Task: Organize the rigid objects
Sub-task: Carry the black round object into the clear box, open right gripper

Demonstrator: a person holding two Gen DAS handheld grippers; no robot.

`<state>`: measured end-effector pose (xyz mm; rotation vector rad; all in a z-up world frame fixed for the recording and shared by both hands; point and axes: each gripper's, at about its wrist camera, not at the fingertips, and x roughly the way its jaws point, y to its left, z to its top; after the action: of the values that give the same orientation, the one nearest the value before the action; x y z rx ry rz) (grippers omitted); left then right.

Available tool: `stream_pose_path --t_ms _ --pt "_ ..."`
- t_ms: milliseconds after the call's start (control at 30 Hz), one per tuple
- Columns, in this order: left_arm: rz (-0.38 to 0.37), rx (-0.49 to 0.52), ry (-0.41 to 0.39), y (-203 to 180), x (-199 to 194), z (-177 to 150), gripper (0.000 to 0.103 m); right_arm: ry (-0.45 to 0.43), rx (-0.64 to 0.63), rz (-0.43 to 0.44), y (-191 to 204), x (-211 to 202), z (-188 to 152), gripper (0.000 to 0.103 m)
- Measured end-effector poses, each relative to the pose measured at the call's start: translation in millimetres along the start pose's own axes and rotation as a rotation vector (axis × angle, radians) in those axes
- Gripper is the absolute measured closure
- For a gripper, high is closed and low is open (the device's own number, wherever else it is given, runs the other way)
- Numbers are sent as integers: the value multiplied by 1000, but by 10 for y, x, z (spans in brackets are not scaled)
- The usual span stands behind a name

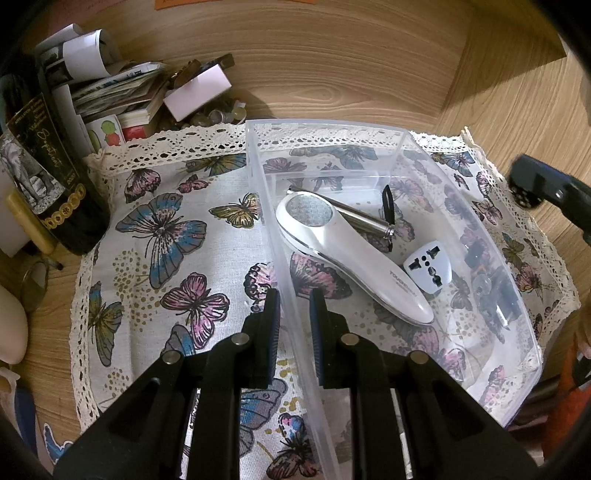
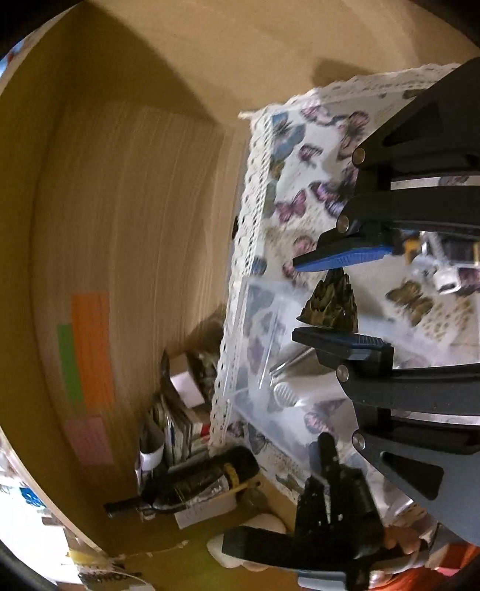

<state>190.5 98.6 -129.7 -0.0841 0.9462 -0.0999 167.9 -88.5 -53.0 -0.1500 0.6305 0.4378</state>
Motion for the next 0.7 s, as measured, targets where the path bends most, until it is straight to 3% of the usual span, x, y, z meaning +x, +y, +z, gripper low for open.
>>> stream_pose_path --t_ms 367,700 --pt "-3 -2 -3 5 -1 0 87 149 -47 108 241 558 141 74" --pt "-6 -4 -5 2 5 -5 87 260 -70 127 309 839 101 74"
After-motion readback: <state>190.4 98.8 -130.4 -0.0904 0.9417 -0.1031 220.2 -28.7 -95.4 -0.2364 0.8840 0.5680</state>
